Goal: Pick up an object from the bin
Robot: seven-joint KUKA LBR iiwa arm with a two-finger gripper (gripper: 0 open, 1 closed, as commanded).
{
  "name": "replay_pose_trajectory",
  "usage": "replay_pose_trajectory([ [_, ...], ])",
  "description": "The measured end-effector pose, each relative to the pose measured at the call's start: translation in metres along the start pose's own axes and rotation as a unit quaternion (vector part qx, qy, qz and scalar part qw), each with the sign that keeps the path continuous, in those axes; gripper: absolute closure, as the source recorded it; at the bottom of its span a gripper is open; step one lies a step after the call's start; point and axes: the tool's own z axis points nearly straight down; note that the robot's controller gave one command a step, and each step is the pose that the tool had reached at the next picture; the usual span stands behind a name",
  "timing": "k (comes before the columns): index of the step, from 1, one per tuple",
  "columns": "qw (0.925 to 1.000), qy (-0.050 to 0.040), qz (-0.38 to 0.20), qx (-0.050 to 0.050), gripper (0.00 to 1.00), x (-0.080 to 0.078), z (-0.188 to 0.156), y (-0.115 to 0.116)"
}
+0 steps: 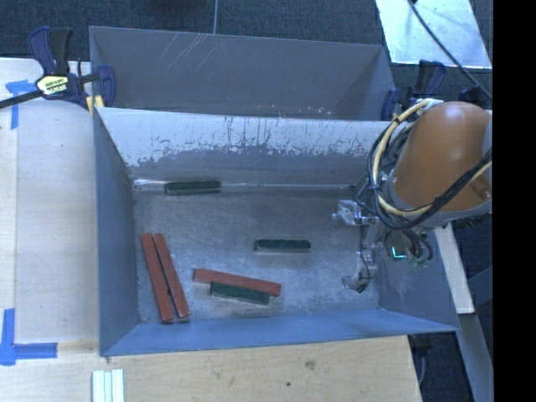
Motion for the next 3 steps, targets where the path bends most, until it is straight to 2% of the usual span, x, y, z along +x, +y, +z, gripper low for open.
replay_pose_trajectory([
  [1,1.0,-0.0016,0.006,-0.001,0.0,-0.049,0.099,0.047],
  [2,1.0,-0.0049,0.007,0.0,1.0,-0.051,0.094,0.045],
  [3,1.0,-0.0086,0.005,0.0,1.0,-0.035,-0.088,0.068],
])
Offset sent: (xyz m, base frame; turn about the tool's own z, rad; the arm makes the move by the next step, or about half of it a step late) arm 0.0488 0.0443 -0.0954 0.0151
